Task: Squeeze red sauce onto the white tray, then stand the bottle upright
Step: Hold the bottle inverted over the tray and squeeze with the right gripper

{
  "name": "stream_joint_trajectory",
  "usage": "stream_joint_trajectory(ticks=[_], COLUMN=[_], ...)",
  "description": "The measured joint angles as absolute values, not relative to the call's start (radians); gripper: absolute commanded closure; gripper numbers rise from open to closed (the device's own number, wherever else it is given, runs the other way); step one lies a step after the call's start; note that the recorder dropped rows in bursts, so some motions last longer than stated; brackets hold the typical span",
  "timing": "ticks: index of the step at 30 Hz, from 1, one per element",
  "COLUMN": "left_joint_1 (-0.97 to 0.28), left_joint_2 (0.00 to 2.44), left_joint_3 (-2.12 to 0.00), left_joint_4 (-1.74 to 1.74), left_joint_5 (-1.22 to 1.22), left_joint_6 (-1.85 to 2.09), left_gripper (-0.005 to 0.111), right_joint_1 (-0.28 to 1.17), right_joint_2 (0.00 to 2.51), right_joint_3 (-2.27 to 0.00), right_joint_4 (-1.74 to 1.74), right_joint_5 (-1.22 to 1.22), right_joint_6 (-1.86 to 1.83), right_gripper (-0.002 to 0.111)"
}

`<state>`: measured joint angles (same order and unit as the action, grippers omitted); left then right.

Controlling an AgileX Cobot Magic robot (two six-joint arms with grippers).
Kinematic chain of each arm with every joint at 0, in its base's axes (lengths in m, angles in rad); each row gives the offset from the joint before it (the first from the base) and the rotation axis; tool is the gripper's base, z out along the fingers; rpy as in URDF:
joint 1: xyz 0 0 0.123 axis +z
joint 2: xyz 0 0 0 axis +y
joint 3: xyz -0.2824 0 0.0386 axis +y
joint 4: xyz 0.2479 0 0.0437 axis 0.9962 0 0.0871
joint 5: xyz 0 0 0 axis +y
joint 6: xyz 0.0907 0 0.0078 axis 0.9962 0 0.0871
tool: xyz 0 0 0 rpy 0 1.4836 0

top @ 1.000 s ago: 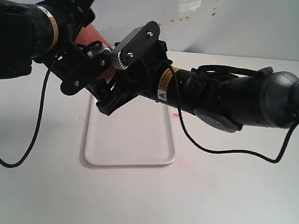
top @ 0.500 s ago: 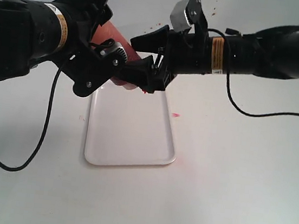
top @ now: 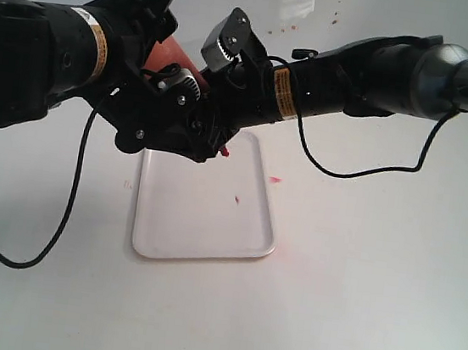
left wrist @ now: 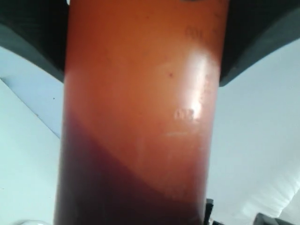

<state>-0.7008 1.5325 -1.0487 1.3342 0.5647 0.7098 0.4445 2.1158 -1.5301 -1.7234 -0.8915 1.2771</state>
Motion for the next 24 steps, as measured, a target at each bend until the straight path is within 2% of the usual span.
stream_joint_trajectory(ticks=[4,8,11,12,13,14,24], left_joint_1=[-0.701,-0.701,-0.701,-0.701,-0.701,-0.701,-0.701], left_joint_2=[1.532,1.532,1.531,1.528,1.528,1.528,1.528], left_joint_3=[-1.049,-1.049,-1.053,-1.053,-1.053,-1.053,-1.053], left_joint_4=[1.336,1.344,1.353,1.355,1.355,1.355,1.355], left_joint_5=[0.565,0.569,0.573,0.576,0.576,0.576,0.576], left_joint_6=[0.71,0.71,0.71,0.71,0.71,0.71,0.71], left_gripper=[0.107,0.107,0.107,0.107,0.107,0.107,0.107], right_joint_1=[0.447,0.447,0.447,0.447,0.447,0.447,0.448], right_joint_2=[2.116,2.116,2.117,2.117,2.118,2.118,2.118], right_joint_3=[-1.53,-1.53,-1.53,-1.53,-1.53,-1.53,-1.53], right_joint_4=[-1.702,-1.649,-1.617,-1.612,-1.609,-1.609,-1.615], right_joint_5=[-0.859,-0.857,-0.86,-0.863,-0.864,-0.865,-0.866], right_joint_6=[1.242,1.171,1.125,1.115,1.104,1.1,1.096], right_gripper=[0.043,0.047,0.073,0.091,0.103,0.108,0.107])
